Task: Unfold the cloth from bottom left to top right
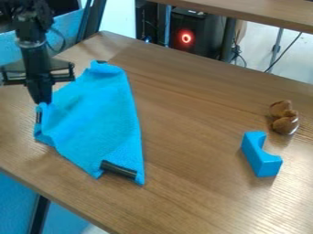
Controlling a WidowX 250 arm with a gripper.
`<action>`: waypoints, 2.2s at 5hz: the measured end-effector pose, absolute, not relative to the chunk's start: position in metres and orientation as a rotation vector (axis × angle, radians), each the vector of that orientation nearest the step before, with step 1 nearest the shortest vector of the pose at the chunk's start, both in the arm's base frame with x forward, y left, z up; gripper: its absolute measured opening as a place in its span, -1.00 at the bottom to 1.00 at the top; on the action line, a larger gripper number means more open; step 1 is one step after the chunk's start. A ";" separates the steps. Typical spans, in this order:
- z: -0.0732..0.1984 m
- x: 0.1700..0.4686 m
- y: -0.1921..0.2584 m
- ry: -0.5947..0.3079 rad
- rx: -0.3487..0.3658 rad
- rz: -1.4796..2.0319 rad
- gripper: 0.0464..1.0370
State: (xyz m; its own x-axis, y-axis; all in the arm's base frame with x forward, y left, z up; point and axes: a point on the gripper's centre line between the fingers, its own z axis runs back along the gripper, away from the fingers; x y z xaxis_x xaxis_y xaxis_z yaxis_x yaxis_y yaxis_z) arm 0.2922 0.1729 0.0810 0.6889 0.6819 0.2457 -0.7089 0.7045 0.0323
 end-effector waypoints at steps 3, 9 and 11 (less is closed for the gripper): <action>0.101 0.348 0.093 -0.172 0.056 0.750 -0.97; 0.089 0.450 -0.006 -0.114 0.040 0.798 -0.97; 0.100 0.467 -0.032 -0.161 0.017 0.810 -0.97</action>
